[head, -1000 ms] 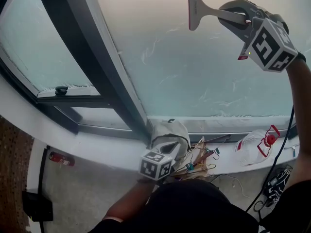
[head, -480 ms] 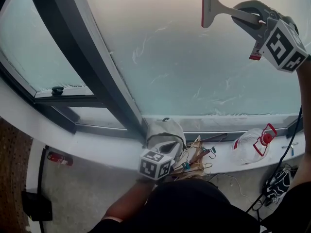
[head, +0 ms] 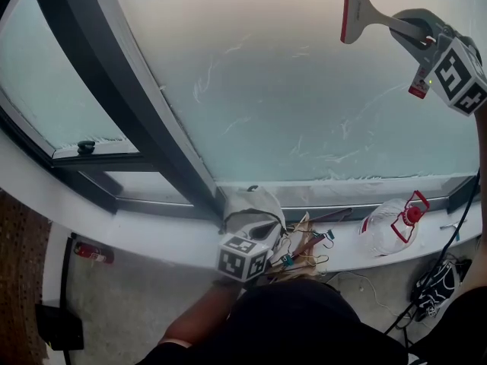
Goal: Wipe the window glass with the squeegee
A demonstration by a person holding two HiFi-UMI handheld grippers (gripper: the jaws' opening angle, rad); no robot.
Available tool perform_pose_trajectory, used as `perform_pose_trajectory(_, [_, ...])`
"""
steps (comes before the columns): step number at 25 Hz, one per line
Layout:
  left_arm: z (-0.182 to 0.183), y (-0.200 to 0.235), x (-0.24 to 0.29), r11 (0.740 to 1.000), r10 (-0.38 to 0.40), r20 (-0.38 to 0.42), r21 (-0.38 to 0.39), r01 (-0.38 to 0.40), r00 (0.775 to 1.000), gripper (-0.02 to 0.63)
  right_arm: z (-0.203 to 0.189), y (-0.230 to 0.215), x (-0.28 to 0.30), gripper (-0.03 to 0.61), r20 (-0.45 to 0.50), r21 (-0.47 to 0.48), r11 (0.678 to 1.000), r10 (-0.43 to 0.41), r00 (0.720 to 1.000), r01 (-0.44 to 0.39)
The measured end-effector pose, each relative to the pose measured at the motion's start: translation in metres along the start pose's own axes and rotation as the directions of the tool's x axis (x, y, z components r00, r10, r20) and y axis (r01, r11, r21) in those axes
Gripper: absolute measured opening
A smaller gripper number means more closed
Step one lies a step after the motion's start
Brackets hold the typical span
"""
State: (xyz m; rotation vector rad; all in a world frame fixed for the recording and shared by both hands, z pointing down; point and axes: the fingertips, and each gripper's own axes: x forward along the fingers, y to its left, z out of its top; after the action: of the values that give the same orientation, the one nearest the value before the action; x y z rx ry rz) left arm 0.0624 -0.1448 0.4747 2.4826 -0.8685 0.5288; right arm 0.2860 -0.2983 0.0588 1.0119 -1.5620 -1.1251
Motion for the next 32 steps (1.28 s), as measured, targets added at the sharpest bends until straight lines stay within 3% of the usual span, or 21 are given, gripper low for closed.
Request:
perform_pose_trajectory(5, [0.009,-0.015,0.010,1.000,-0.021,0.011,0.016,0.021,1.000,0.000,0.002,0.001,-0.003,0.081,0.017,-0.075,0.997,-0.012,1.000,0.013])
perform_pose_trajectory(13, [0.005,-0.019,0.019,0.999,-0.039,-0.003,0.010,0.039,0.999,0.000,0.008,0.018,-0.006,0.081,0.034,-0.047,0.999,-0.006,0.999,0.008])
perform_pose_trajectory(18, [0.010,-0.016,0.016,0.999,-0.036,0.011,0.009,0.035,0.999,0.000,0.018,0.038,-0.004,0.081,0.079,0.037,0.999,-0.008,0.997,0.005])
perform_pose_trajectory(25, [0.010,0.001,0.006,0.999,-0.032,0.016,0.009,0.032,0.999,0.000,0.010,0.080,0.001,0.081,0.058,0.131,0.991,-0.001,0.998,-0.007])
perform_pose_trajectory(32, [0.007,0.020,-0.011,0.998,-0.059,0.010,0.013,0.059,0.998,0.000,0.023,0.123,0.000,0.081,0.043,0.308,0.951,0.015,0.999,-0.028])
